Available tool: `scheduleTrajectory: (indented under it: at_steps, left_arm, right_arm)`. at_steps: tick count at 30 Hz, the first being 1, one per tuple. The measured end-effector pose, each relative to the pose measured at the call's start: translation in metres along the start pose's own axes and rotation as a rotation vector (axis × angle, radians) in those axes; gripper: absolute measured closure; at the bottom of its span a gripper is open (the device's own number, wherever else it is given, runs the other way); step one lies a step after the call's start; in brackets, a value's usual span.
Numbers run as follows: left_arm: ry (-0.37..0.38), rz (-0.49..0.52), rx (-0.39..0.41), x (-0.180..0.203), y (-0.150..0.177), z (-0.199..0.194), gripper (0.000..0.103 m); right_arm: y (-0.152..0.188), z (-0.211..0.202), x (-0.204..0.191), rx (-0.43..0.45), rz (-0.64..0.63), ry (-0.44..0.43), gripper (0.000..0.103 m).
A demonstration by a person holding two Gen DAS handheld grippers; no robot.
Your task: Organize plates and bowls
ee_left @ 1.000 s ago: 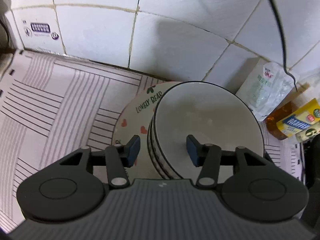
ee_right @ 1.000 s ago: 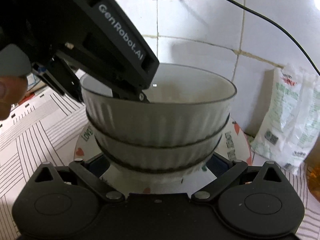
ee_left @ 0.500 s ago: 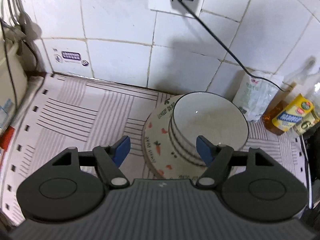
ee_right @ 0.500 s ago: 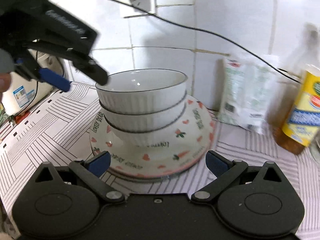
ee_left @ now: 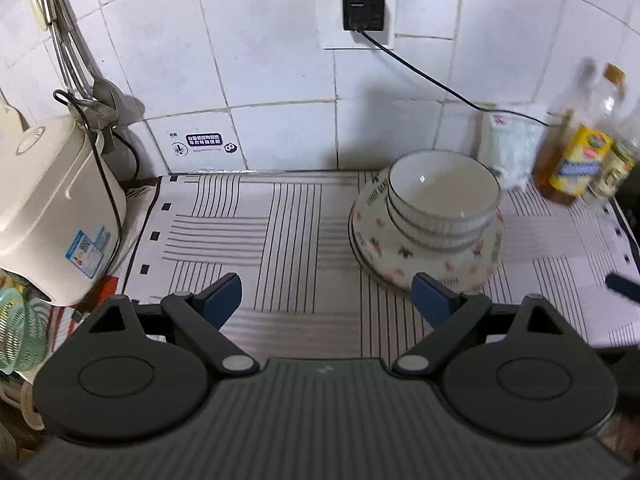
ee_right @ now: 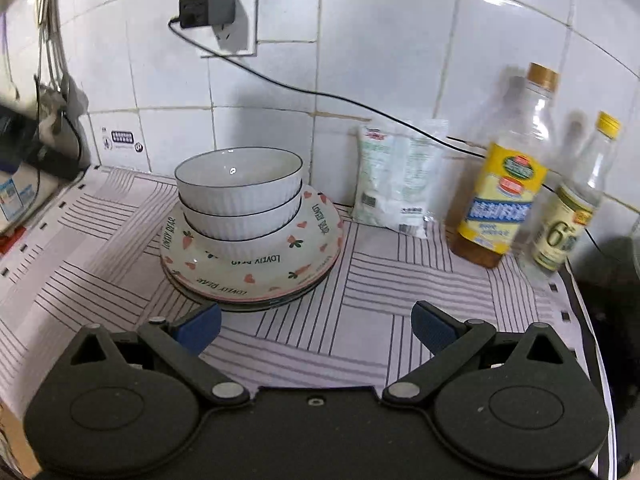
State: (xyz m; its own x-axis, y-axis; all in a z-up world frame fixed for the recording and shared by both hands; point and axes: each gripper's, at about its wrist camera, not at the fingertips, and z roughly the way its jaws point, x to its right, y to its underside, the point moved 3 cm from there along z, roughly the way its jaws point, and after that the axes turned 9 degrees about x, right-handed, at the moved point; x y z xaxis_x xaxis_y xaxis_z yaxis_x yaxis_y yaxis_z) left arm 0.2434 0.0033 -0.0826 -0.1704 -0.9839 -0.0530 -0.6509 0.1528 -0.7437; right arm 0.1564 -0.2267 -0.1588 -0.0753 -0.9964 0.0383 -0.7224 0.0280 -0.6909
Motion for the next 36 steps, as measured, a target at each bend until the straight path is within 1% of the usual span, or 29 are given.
scheduleTrajectory:
  at_steps: [4,8,9,12,16,18,22,26,34,36]
  left_arm:
    - [-0.007,0.017,0.001,-0.008,0.007,-0.029,0.01]
    - [-0.033,0.034,0.006,-0.014,0.017,-0.055,0.008]
    - [-0.036,0.037,0.004,-0.014,0.019,-0.06,0.008]
    - [-0.029,0.019,-0.005,-0.018,0.027,-0.077,0.008]
    - [-0.027,0.015,-0.009,-0.019,0.037,-0.097,0.008]
    - [-0.026,0.022,-0.003,-0.019,0.042,-0.107,0.008]
    - [-0.025,0.022,0.006,-0.022,0.049,-0.12,0.008]
    - [-0.019,0.01,0.016,-0.026,0.056,-0.133,0.008]
    - [-0.002,0.003,0.032,-0.024,0.071,-0.152,0.008]
    - [0.003,0.004,0.035,-0.021,0.075,-0.156,0.008]
  right_arm:
    - [-0.007,-0.03,0.002,0.006,0.066,0.019,0.0]
    - [-0.016,-0.064,-0.004,0.014,0.103,0.107,0.0]
    - [-0.018,-0.072,-0.008,0.015,0.102,0.115,0.0]
    - [-0.024,-0.095,-0.017,0.019,0.101,0.11,0.0]
    - [-0.03,-0.114,-0.025,-0.049,0.115,0.119,0.0]
    - [-0.031,-0.125,-0.028,-0.063,0.118,0.128,0.0]
    - [-0.032,-0.15,-0.037,-0.042,0.081,0.15,0.0]
    - [-0.03,-0.172,-0.044,-0.02,0.087,0.139,0.0]
    - [-0.02,-0.198,-0.052,0.001,0.101,0.117,0.0]
    - [-0.017,-0.202,-0.052,0.009,0.099,0.124,0.0]
